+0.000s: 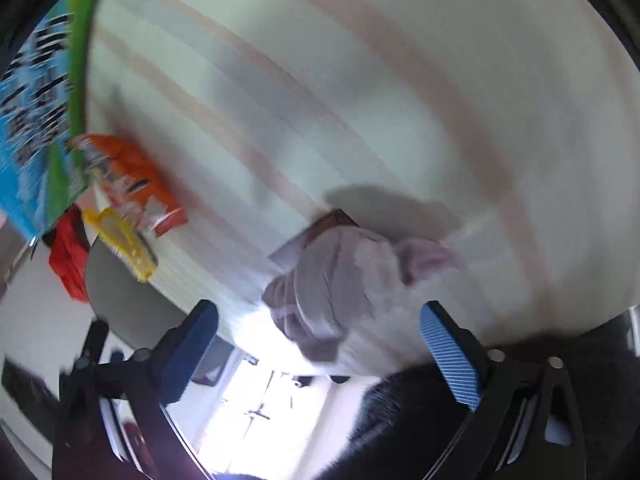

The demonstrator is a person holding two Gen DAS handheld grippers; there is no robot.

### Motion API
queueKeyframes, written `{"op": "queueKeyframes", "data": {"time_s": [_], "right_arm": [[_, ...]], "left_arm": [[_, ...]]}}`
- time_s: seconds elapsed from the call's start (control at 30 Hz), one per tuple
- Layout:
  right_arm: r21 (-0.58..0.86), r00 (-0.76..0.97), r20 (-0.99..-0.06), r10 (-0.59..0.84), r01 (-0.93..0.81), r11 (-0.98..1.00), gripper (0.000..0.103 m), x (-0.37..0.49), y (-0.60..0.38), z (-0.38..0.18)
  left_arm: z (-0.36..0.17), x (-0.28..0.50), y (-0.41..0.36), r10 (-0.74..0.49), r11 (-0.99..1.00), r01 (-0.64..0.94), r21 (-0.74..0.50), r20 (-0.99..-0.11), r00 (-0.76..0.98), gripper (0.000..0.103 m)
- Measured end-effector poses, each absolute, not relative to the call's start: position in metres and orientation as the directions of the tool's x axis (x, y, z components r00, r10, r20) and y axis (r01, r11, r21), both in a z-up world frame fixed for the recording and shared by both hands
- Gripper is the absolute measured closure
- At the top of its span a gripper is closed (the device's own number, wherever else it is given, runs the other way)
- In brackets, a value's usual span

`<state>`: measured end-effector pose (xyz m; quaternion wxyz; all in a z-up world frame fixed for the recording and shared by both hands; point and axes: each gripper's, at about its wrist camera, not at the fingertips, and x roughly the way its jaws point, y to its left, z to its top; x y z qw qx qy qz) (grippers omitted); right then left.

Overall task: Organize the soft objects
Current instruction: 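Grasp the lilac sock with the right tool while the left tool grasps the panda snack bag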

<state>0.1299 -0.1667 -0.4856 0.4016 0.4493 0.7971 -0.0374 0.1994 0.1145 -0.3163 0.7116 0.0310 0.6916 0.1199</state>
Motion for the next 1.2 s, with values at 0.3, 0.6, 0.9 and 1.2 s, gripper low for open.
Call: {"op": "queueKeyframes", "data": {"time_s": [0.3,0.6,0.9,1.2], "right_arm": [[0.274,-0.286,-0.885,0.368,0.318,0.908,0.057,0.173,-0.173,-0.435],[0.109,-0.221,-0.968,0.122,0.068,0.992,0.059,0.218,-0.196,-0.404],[0.093,-0.245,-0.965,0.095,0.021,0.995,0.059,0.234,-0.168,-0.405],[0.164,-0.219,-0.963,0.157,-0.012,0.986,0.059,0.24,-0.156,-0.366]], "left_arm": [[-0.343,0.23,0.063,0.047,0.999,0.027,0.046,-0.999,-0.008,0.001],[-0.409,0.269,0.008,0.003,0.986,0.168,-0.018,-0.992,-0.127,0.006],[-0.419,0.273,0.009,-0.003,0.993,0.116,-0.017,-0.993,-0.121,0.058],[-0.354,0.252,0.029,-0.091,0.995,0.049,-0.091,-0.996,-0.008,0.064]]}}
